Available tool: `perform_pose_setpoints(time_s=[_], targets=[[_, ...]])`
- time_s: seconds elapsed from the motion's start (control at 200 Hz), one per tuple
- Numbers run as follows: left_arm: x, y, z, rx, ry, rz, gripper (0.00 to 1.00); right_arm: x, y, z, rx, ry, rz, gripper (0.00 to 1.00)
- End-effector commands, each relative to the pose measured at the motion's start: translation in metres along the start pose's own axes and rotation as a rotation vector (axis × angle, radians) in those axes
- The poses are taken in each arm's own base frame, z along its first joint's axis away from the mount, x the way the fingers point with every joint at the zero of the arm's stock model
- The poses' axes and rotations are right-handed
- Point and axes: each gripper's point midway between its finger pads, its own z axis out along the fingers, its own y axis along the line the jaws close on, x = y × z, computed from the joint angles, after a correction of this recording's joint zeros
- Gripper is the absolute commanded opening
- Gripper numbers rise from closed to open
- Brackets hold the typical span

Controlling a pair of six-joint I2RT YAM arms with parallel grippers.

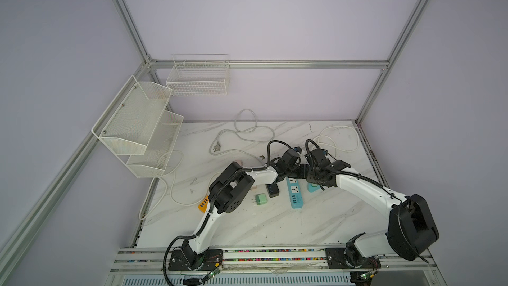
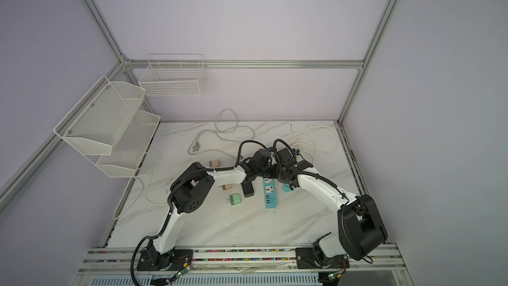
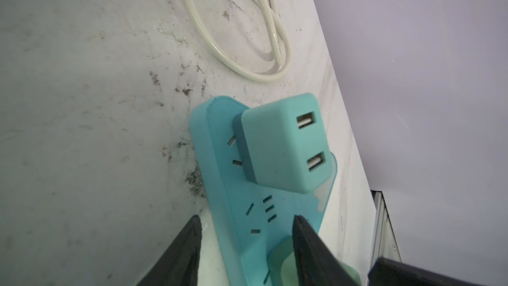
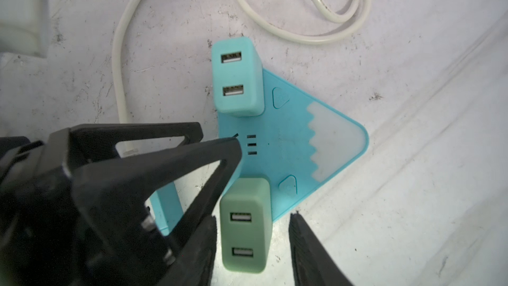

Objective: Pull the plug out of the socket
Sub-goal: 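Move the left gripper onto the strip's edge while the right descends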

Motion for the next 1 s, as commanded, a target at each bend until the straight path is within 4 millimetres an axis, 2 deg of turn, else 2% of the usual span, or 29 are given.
perform_pose_setpoints(time_s=[0.0, 0.255, 0.665, 0.84, 0.885, 0.995], targets=[[0.008, 0.008, -0.016, -0.062, 0.008, -0.027, 0.56, 0.002, -0.008, 0.003, 0.038, 0.003, -0.008, 0.47], [0.022, 0.003, -0.022, -0.109, 0.046, -0.002, 0.58, 0.000, -0.008, 0.000, 0.036, -0.007, -0.009, 0.47], [0.037, 0.020, -0.034, -0.328, 0.077, 0.015, 0.73, -0.008, -0.005, -0.011, 0.002, -0.035, 0.006, 0.48], [0.044, 0.028, -0.049, -0.372, 0.075, 0.010, 0.75, -0.010, -0.004, -0.014, -0.010, -0.041, 0.005, 0.48], [0.042, 0.024, -0.052, -0.359, 0.071, 0.005, 0.76, -0.010, -0.002, -0.014, -0.013, -0.038, 0.001, 0.48], [0.028, -0.002, -0.055, -0.275, 0.049, -0.004, 0.77, -0.012, -0.003, -0.016, -0.012, -0.047, 0.000, 0.48]])
